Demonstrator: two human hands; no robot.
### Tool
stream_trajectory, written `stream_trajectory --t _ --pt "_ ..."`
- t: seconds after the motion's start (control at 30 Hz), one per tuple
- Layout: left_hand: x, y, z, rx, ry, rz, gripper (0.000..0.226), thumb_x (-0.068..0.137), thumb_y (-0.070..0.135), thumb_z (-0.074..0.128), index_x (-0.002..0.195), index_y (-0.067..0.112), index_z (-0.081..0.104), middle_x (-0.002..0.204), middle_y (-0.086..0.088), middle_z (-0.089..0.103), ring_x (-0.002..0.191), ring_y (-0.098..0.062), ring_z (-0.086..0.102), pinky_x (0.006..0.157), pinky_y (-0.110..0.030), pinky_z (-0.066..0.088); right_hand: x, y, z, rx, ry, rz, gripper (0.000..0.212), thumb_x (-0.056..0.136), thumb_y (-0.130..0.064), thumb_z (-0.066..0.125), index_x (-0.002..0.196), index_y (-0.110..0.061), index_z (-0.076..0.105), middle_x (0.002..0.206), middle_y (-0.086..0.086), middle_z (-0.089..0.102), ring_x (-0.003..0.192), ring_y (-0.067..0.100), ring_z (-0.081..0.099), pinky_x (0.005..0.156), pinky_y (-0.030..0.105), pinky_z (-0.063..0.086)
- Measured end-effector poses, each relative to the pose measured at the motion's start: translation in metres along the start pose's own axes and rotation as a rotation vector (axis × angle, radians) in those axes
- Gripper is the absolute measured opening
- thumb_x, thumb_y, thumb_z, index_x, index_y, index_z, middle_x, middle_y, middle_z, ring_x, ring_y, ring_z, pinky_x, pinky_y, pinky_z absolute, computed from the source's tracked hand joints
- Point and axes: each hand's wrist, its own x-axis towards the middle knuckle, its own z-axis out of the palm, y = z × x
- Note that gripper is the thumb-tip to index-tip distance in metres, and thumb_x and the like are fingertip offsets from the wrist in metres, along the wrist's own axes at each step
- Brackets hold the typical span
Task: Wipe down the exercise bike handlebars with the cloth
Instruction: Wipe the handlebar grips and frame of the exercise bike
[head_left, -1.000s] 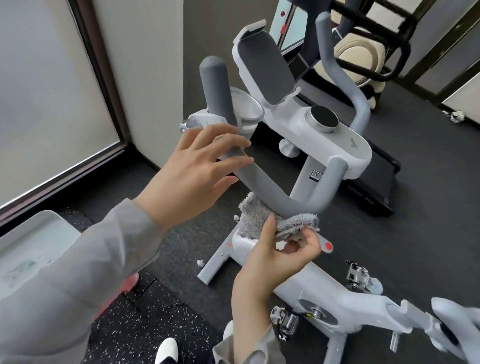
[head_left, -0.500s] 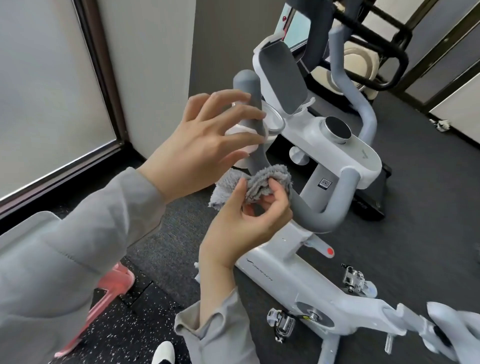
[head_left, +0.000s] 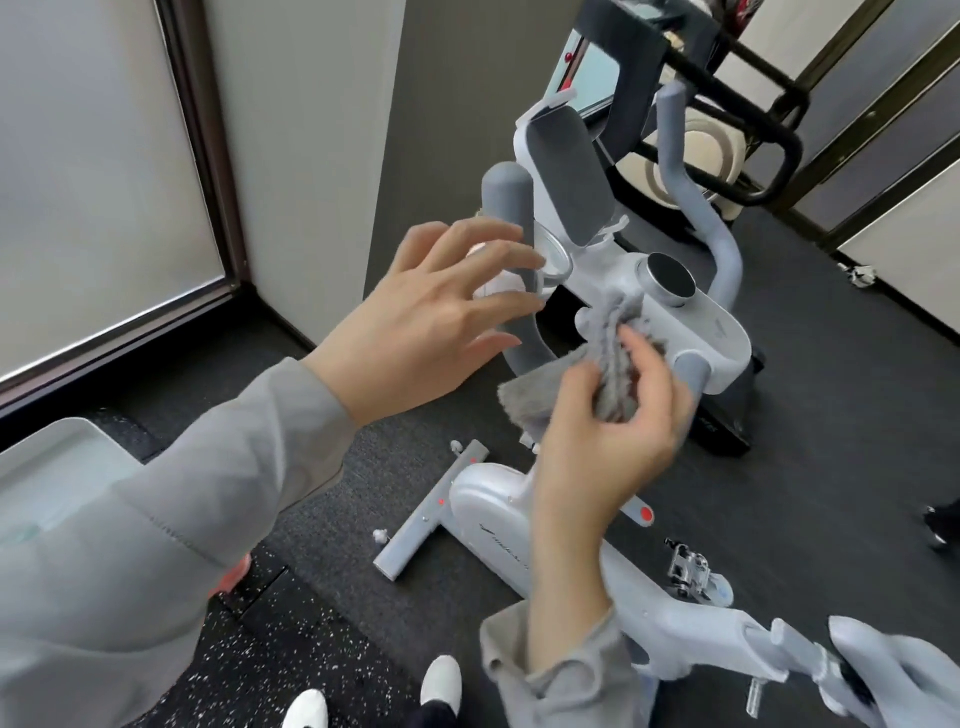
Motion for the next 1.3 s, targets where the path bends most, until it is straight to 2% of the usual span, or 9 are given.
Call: stream_trajectory --t 0.1,0.17,0.27,0.37,0.63,0.8,0.97,1.1,1.3 --pt "-0.002 0.009 0.009 0.008 -0.04 -0.02 0.032 0.087 0.033 0.058 0.116 0.021 0.063 0.13 -0.001 0.056 0.132 -0.024 0.041 0.103 -0.042 0.03 0.04 0.0 -0.003 -0.218 -0.244 -0.027 0.033 0.078 0.001 0.059 0.108 -0.01 0.068 0.107 0.001 0.055 0.098 -0.006 0.052 0.088 0.007 0.041" --pt "-0.003 0.013 0.013 0.006 -0.048 -0.048 0.032 0.086 0.033 0.059 0.115 0.02 0.064 0.13 0.0 0.056 0.134 -0.023 0.039 0.103 -0.041 0.029 0.057 0.003 -0.001 -0.264 -0.543 0.019 0.032 0.081 -0.005 0.055 0.108 -0.015 0.069 0.107 -0.001 0.064 0.102 0.005 0.058 0.093 0.021 0.045" --pt "-0.005 0.016 0.015 0.004 -0.034 -0.082 0.03 0.084 0.032 0.061 0.111 0.019 0.065 0.128 0.0 0.057 0.134 -0.023 0.039 0.101 -0.041 0.028 0.076 0.006 0.004 -0.272 -0.865 0.09 0.028 0.083 -0.012 0.053 0.094 -0.032 0.07 0.092 -0.009 0.072 0.091 0.006 0.064 0.081 0.025 0.051" --pt "-0.006 0.018 0.016 -0.001 -0.037 -0.116 0.03 0.084 0.034 0.061 0.11 0.019 0.065 0.129 0.0 0.056 0.135 -0.021 0.037 0.101 -0.041 0.027 0.091 0.013 0.005 -0.251 -1.051 0.077 0.025 0.083 -0.013 0.053 0.088 -0.031 0.07 0.087 -0.004 0.073 0.089 0.013 0.066 0.081 0.035 0.053" --pt "-0.008 0.04 0.021 -0.002 -0.011 -0.208 0.035 0.086 0.041 0.058 0.113 0.02 0.065 0.128 -0.001 0.058 0.133 -0.022 0.039 0.102 -0.04 0.028 0.128 0.036 -0.014 -0.316 -1.451 0.081 0.033 0.084 -0.018 0.051 0.098 -0.043 0.067 0.097 -0.016 0.073 0.096 -0.003 0.064 0.086 0.024 0.05" --pt "-0.005 0.074 0.039 -0.032 -0.052 -0.216 0.044 0.084 0.051 0.057 0.113 0.019 0.064 0.121 0.001 0.062 0.13 -0.02 0.045 0.104 -0.038 0.028 0.144 0.047 -0.026 -0.453 -1.659 0.001 0.039 0.078 -0.021 0.05 0.091 -0.055 0.062 0.101 -0.023 0.07 0.101 -0.009 0.06 0.092 0.022 0.046" --pt "0.002 0.101 0.062 -0.03 -0.15 -0.284 0.053 0.079 0.063 0.053 0.108 0.02 0.062 0.107 0.005 0.064 0.122 -0.017 0.052 0.111 -0.036 0.021 0.159 0.058 -0.037 -0.506 -1.817 -0.111 0.029 0.078 -0.011 0.049 0.09 -0.031 0.066 0.075 -0.013 0.064 0.072 0.002 0.057 0.068 0.026 0.045" --pt "0.005 0.107 0.068 -0.019 -0.167 -0.363 0.052 0.074 0.069 0.051 0.097 0.024 0.062 0.099 0.007 0.061 0.112 -0.015 0.055 0.112 -0.035 0.016 0.17 0.063 -0.039 -0.581 -1.929 -0.327 0.022 0.077 -0.007 0.051 0.094 -0.007 0.065 0.092 0.004 0.063 0.09 0.017 0.055 0.083 0.044 0.046" --pt "0.007 0.114 0.07 -0.028 -0.158 -0.43 0.054 0.072 0.073 0.051 0.097 0.026 0.061 0.101 0.009 0.059 0.115 -0.011 0.05 0.115 -0.034 0.012 0.189 0.074 -0.05 -0.522 -1.914 -0.488 0.035 0.083 -0.004 0.057 0.114 -0.019 0.065 0.11 -0.005 0.061 0.106 0.011 0.05 0.092 0.017 0.036"
